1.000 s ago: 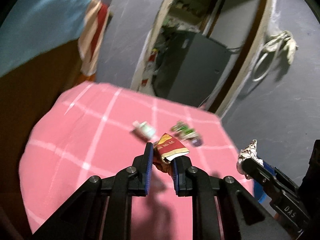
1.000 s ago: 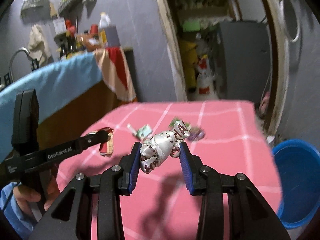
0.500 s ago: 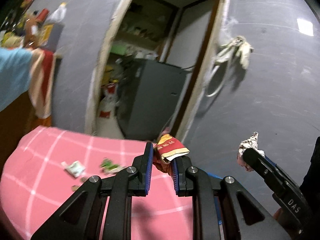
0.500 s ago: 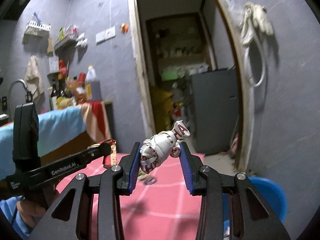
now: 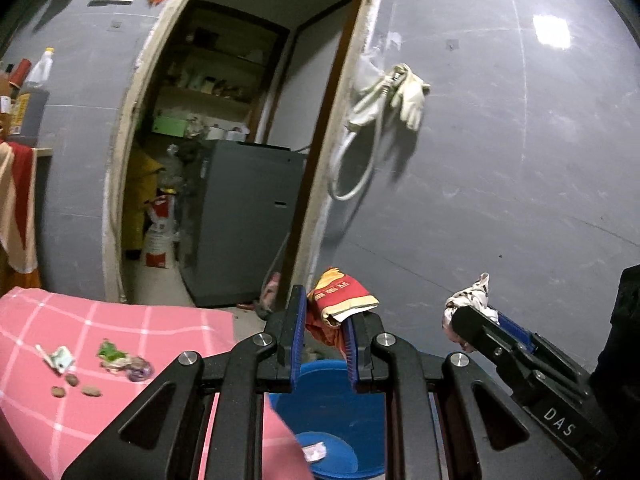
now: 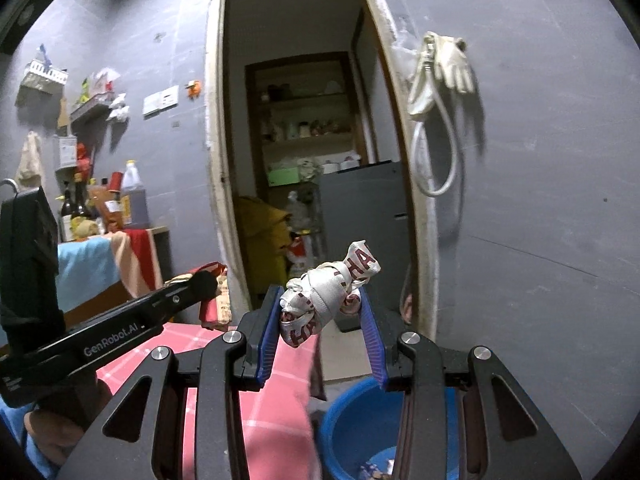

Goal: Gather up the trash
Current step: 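Lift the foil and red wrapper with both tools toward the blue basin, then open both tools to drop the foil and red wrapper into the basin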

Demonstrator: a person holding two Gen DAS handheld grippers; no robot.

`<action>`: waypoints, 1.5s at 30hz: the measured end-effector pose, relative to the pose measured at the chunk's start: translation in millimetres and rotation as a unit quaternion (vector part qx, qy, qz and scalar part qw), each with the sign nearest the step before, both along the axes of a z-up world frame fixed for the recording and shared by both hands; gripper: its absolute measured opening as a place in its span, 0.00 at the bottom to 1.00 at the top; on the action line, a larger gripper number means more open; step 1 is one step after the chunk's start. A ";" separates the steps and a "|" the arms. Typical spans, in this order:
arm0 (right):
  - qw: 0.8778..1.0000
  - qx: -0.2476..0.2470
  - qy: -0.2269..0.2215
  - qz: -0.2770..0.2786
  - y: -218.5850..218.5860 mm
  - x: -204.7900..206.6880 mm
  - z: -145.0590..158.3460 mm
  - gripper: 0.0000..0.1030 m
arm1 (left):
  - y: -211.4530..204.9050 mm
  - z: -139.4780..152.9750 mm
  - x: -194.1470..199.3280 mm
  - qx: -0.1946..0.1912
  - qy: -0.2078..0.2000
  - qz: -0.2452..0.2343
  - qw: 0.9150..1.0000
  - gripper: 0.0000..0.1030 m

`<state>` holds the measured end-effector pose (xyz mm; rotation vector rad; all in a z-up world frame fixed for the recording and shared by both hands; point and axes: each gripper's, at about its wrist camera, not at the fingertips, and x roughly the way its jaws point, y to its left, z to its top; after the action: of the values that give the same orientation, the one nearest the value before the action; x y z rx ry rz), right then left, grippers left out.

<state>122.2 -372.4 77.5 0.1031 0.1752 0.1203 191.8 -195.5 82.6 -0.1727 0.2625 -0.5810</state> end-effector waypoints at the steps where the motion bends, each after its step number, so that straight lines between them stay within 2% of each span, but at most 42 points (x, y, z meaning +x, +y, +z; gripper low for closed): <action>1: 1.000 0.002 0.001 -0.004 -5.7 -1.4 -1.5 0.35 | -6.1 -0.6 1.1 0.003 0.001 -0.004 1.000 0.14; 12: 0.998 0.031 0.045 -0.044 -53.2 6.5 -31.4 0.35 | -54.2 -25.3 15.4 0.044 0.040 -0.038 0.998 0.14; 21: 0.992 0.052 0.100 -0.056 -69.0 23.6 -59.1 0.36 | -76.2 -60.2 46.3 0.080 0.117 -0.045 0.989 0.14; 34: 0.981 0.072 0.166 -0.064 -81.0 50.0 -92.4 0.36 | -85.8 -110.3 81.0 0.117 0.191 -0.045 0.974 0.15; 43: 0.977 0.081 0.186 -0.069 -85.4 54.0 -103.1 0.36 | -82.5 -127.3 91.6 0.124 0.222 -0.043 0.966 0.16; 45: 0.977 0.082 0.185 -0.071 -86.5 51.5 -102.1 0.36 | -80.9 -127.1 92.1 0.123 0.226 -0.043 0.965 0.20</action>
<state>173.7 -459.0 -24.6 0.3017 0.5296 -0.0298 283.9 -276.4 -44.5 -0.0511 0.7850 -0.5854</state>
